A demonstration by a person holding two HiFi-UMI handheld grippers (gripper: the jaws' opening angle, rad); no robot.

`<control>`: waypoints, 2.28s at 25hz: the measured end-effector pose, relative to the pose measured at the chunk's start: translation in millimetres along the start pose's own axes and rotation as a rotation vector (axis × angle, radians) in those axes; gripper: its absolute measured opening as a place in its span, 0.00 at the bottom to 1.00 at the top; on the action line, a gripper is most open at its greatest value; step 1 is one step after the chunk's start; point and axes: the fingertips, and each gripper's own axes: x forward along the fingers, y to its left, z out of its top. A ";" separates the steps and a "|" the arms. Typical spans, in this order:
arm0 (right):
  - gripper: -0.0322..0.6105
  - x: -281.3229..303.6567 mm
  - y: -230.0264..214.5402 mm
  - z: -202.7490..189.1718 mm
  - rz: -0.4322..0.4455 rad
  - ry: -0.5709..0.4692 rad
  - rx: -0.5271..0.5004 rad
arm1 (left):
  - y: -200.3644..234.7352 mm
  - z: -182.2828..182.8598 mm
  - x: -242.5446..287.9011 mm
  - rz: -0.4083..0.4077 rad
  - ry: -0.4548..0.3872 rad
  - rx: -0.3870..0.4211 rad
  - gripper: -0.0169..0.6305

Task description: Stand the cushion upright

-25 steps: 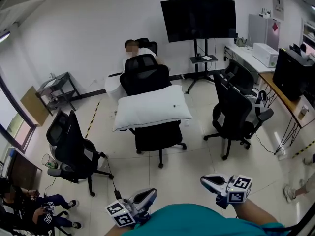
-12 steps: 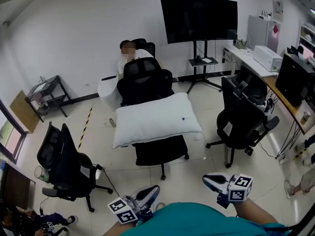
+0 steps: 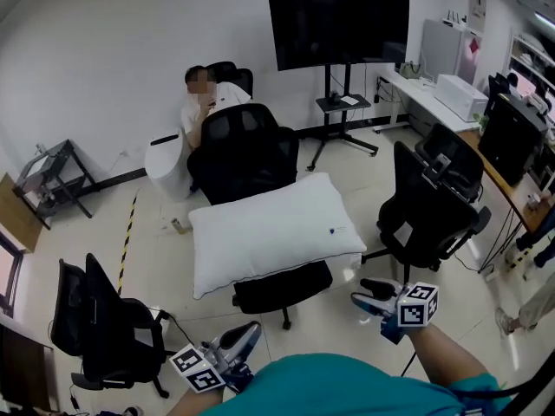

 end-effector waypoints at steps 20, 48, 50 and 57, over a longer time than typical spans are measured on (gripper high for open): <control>0.97 231.9 -379.6 19.5 -0.004 0.414 0.398 | 111.2 56.2 55.8 0.506 -0.119 0.016 0.04; 0.13 281.2 -90.2 351.5 0.225 0.659 -0.725 | 160.6 111.2 -46.8 0.391 -0.324 0.072 0.04; 0.13 299.3 -81.4 368.2 0.193 0.718 -0.828 | 160.9 113.2 -57.9 0.399 -0.352 0.073 0.04; 0.15 347.3 -91.9 416.7 0.188 0.705 -0.919 | 167.4 107.8 -95.3 0.465 -0.427 0.043 0.04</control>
